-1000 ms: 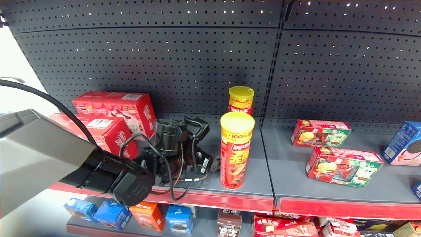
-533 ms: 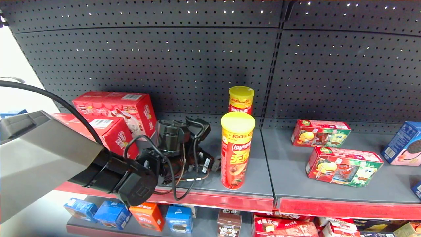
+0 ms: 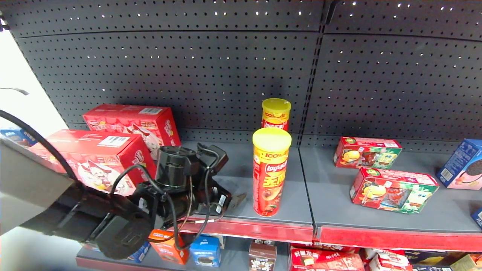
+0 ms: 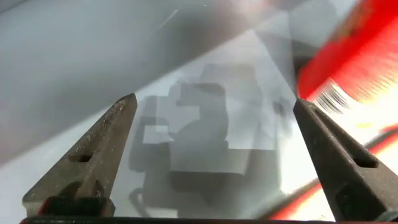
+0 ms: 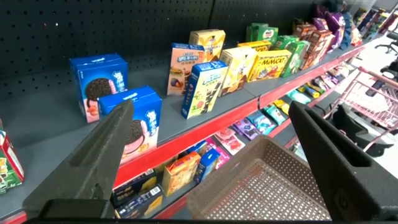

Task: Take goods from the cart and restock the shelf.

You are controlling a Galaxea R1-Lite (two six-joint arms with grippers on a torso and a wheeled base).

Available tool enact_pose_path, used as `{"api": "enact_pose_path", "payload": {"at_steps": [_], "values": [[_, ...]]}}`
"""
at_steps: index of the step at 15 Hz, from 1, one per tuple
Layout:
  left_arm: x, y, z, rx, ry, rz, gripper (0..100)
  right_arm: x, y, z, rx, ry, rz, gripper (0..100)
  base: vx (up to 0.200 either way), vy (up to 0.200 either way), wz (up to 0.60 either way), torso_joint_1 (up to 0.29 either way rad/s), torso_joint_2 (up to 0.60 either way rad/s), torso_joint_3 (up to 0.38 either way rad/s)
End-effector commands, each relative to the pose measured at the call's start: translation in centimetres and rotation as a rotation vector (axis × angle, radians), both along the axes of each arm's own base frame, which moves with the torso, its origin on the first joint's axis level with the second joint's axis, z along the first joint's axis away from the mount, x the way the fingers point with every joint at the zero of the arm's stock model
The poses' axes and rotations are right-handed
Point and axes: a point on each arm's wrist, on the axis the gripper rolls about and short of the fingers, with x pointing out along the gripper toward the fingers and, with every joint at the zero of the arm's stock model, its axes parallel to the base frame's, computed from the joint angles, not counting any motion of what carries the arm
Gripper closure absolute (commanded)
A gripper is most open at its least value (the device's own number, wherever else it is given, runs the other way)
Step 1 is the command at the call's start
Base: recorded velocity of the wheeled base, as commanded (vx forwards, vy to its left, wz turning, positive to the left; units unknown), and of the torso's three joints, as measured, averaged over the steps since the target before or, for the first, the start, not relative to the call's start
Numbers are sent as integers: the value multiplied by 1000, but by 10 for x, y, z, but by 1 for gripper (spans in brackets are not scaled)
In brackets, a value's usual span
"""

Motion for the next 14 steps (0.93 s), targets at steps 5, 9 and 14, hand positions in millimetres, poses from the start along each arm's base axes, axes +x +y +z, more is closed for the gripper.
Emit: {"api": "enact_pose_path", "payload": {"at_steps": [5,9,14], "values": [[-59,20,38,-48,-70,-53,0,-1,-1,-2,0,-1,5,0,0,0,0,0,0,0],[-72,14,36,-60,-52,-95,0,1,0,-7,-5,13,10,0,0,0,0,0,0,0],[-69,1,32,-81,-24,-192,0,-2,-1,-11,-3,9,10,0,0,0,0,0,0,0]]}}
